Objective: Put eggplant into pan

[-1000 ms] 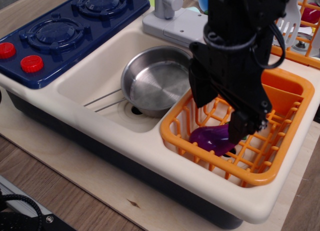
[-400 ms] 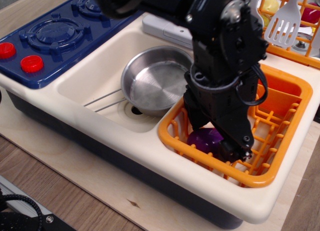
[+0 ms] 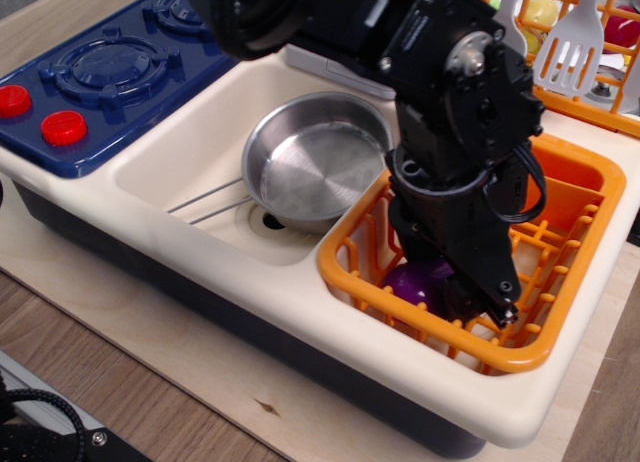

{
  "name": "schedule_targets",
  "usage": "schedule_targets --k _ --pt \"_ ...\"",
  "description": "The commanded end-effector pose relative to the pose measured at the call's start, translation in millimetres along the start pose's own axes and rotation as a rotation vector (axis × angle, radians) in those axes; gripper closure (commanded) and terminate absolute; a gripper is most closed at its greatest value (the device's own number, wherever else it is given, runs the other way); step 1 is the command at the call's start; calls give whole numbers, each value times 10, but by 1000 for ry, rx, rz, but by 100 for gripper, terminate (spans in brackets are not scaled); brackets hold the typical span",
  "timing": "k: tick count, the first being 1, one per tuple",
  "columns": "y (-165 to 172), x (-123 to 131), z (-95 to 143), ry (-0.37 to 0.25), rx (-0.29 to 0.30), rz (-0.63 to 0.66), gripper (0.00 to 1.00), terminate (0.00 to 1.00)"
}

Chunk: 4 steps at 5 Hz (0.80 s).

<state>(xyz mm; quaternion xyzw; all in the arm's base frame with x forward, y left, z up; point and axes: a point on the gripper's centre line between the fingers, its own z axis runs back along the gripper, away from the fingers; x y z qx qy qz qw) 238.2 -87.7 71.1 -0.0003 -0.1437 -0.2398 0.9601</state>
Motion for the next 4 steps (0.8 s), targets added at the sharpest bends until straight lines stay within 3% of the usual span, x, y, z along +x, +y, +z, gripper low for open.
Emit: schedule_targets --k 1,3,4 --pt "75 111 166 33 -3 -7 100 0" --pt "294 236 663 122 5 -19 100 0" --pt "569 160 749 92 18 -64 100 0"
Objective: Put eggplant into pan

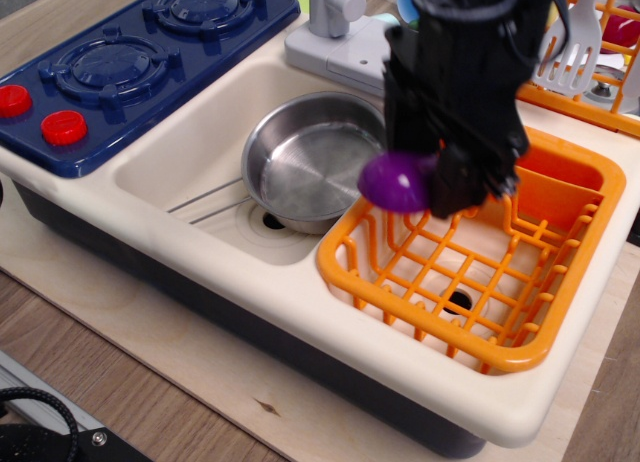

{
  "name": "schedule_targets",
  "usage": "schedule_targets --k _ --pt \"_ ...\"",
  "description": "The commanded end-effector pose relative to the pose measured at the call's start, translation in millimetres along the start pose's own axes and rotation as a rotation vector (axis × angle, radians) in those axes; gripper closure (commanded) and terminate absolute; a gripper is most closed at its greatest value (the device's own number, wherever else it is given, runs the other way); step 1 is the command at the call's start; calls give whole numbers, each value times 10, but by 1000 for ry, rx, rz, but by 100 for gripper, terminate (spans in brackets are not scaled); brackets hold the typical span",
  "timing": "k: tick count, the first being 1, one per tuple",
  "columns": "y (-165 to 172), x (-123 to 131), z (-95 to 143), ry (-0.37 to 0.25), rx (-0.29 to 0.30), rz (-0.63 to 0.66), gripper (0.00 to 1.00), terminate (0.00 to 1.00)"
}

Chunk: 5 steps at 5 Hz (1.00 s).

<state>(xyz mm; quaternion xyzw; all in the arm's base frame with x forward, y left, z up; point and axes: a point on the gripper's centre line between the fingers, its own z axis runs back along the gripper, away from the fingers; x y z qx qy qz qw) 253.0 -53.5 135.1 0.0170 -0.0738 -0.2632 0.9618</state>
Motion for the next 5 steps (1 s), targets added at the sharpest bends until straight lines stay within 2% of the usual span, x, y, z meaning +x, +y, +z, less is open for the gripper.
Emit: schedule_targets --k 1,2,3,4,5 --pt "396 -102 133 -103 88 -81 100 0" --pt "603 -143 69 -161 124 -141 100 0" --pt "635 -154 -19 -226 162 -205 0 0" --pt "635 -154 -19 -226 162 -205 0 0" --pt "635 -154 -19 -226 162 -205 0 100"
